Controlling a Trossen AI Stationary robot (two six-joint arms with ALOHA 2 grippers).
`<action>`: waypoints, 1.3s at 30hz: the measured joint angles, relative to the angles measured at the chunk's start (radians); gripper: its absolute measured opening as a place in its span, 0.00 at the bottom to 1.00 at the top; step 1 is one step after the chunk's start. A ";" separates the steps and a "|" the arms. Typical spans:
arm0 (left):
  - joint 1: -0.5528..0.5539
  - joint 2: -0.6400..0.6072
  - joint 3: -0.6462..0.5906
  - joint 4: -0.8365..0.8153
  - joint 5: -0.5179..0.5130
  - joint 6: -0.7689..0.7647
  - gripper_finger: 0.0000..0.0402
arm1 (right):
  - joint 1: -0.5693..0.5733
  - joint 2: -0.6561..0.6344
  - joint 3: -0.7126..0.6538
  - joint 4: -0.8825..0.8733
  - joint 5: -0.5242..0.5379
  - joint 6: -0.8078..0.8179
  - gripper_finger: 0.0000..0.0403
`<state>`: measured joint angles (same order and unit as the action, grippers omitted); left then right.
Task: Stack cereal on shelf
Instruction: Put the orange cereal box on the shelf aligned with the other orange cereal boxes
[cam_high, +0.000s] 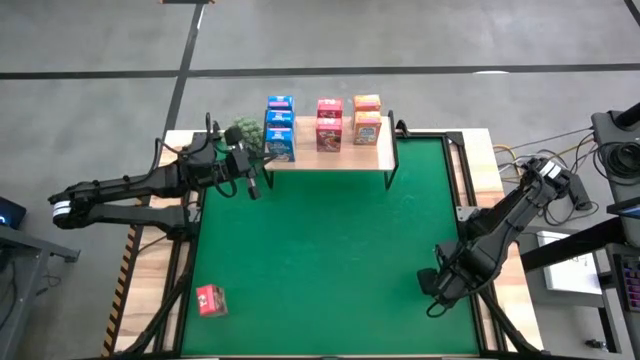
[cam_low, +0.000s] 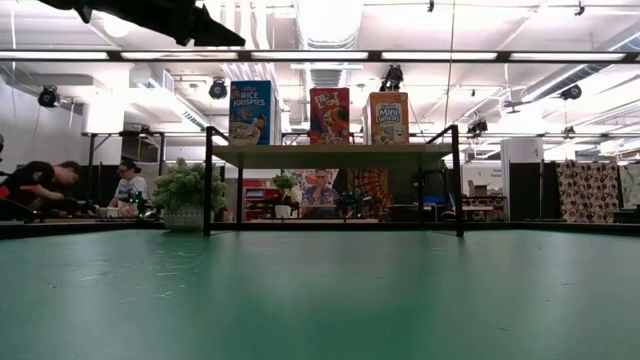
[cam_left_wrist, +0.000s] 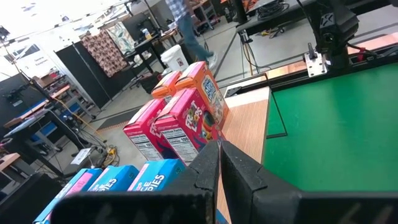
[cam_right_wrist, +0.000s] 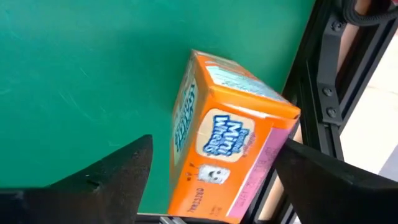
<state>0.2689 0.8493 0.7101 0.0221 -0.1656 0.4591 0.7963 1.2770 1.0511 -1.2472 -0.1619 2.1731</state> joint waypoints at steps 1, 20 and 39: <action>0.000 0.000 0.000 0.000 0.000 0.000 0.00 | 0.000 0.000 0.000 0.000 0.005 0.000 0.75; 0.000 0.000 0.000 0.000 0.000 -0.001 0.00 | 0.000 0.000 0.000 0.002 0.006 -0.004 0.45; 0.000 0.000 0.000 0.000 0.000 -0.007 0.00 | -0.044 -0.012 0.112 -0.003 0.268 -0.082 0.41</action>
<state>0.2690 0.8490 0.7101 0.0219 -0.1657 0.4524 0.7520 1.2646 1.1629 -1.2505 0.1061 2.0916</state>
